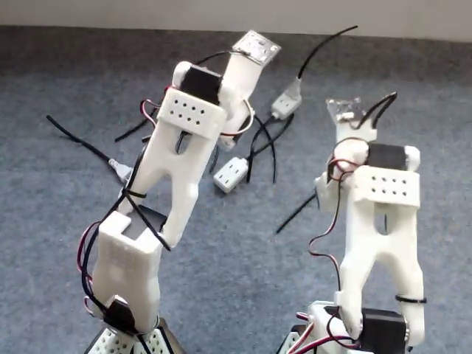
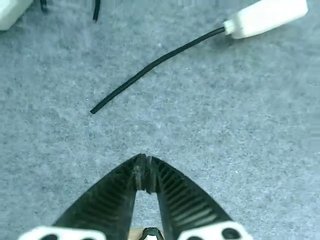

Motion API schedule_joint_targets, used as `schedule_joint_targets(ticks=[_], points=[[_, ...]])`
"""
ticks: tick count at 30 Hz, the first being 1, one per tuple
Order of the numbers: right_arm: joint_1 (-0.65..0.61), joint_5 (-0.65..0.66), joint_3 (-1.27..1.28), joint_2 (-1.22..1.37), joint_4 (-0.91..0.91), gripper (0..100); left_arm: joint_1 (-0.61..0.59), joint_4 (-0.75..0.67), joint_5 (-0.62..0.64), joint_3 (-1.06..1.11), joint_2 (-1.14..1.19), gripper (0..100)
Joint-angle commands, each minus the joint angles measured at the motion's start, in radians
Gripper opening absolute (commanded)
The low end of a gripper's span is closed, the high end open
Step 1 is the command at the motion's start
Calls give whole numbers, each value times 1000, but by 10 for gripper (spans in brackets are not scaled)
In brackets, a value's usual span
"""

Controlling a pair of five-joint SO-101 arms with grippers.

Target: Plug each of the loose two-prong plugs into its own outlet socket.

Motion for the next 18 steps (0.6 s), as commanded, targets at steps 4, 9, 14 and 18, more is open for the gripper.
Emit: schedule_joint_targets(ticks=[4, 9, 14, 18], points=[[-48, 3, 130, -8, -139, 7, 18, 15, 29, 4, 35, 6], [-45, 3, 177, -8, -188, 7, 18, 15, 81, 27, 39, 6], [-45, 3, 177, -8, -189, 7, 35, 18, 120, 61, 35, 6], [-45, 3, 177, -1, -189, 7, 74, 18, 121, 165, -16, 6]])
